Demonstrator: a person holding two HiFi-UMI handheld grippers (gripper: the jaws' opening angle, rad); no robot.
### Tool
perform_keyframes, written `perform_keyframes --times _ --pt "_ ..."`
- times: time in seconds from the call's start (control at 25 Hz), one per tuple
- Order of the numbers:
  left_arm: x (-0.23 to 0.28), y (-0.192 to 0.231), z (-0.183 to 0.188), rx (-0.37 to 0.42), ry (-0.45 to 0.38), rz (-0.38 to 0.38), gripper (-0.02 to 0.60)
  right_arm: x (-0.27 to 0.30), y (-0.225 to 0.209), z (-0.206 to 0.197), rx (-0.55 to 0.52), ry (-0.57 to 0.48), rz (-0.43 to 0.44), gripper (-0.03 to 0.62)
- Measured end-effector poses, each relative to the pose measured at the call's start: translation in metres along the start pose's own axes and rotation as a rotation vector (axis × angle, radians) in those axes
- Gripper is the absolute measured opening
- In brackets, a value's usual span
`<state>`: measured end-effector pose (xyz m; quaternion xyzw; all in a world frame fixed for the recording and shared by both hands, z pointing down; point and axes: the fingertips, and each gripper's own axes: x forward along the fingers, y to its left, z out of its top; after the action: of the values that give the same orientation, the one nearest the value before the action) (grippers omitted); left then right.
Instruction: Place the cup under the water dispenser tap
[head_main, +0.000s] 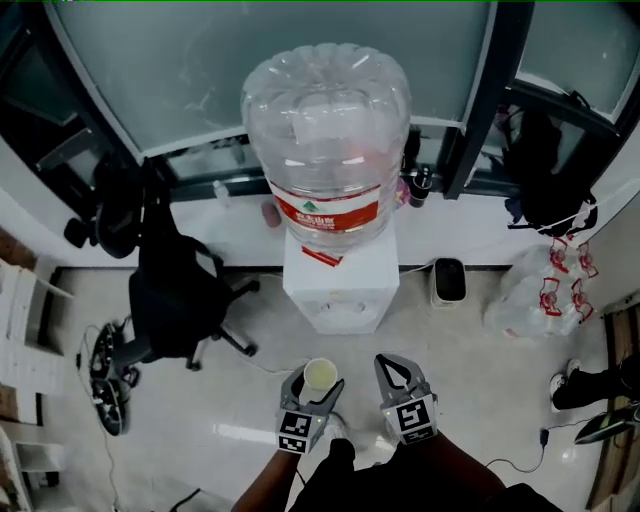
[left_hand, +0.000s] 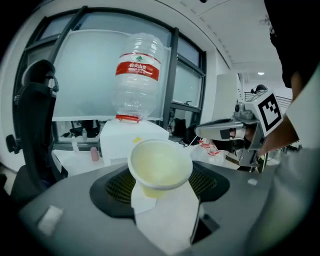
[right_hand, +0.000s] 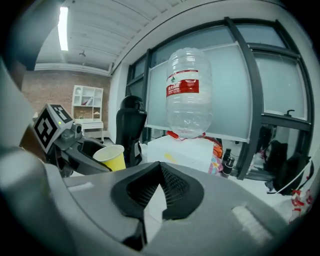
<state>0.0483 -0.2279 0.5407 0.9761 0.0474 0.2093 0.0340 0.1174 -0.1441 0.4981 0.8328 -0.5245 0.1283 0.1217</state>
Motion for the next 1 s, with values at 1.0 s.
perform_keyframes --times 1.0 --pt "0.213 0.013 -0.132 -0.073 0.051 0.073 0.35 0.033 -0.035 -0.208 0.047 0.147 0.013 0.004"
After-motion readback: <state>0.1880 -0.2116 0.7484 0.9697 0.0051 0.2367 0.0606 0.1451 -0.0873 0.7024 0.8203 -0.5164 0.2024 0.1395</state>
